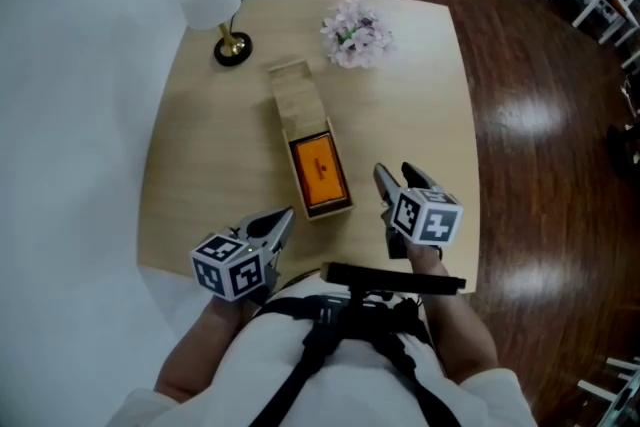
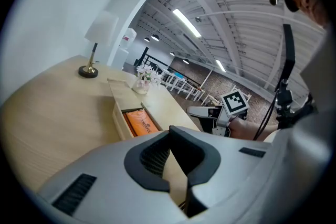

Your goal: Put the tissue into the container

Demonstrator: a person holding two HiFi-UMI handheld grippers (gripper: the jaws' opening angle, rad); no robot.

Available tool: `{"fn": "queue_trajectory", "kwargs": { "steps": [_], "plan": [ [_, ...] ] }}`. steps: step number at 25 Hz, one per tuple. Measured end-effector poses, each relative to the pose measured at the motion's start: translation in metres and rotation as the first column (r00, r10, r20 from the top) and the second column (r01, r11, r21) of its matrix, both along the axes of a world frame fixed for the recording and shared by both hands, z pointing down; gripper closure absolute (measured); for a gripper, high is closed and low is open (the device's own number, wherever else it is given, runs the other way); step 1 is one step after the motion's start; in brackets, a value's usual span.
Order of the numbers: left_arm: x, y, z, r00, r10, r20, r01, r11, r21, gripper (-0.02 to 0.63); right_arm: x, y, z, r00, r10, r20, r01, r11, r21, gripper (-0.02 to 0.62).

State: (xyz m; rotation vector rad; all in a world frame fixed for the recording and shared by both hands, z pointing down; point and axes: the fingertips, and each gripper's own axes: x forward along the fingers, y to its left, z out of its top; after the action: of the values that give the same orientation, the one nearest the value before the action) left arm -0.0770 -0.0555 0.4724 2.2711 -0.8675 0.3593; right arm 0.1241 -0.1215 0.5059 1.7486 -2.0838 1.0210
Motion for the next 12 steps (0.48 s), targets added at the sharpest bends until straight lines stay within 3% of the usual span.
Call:
{"fn": "queue_trajectory", "kwargs": {
  "steps": [7, 12],
  "plan": [
    [0.023, 0.004, -0.019, 0.998, 0.033, -0.059, -0.031, 0.999, 0.038, 0.607, 0.039, 0.024, -0.006, 1.0, 0.026, 0.004, -0.026, 1.0, 0.011, 0.336],
    [0.044, 0.016, -0.016, 0.995, 0.092, -0.04, -0.09, 0.995, 0.034, 0.608, 0.058, 0.043, -0.008, 0.999, 0.035, -0.001, -0.035, 0.999, 0.02, 0.352]
  ]
}}
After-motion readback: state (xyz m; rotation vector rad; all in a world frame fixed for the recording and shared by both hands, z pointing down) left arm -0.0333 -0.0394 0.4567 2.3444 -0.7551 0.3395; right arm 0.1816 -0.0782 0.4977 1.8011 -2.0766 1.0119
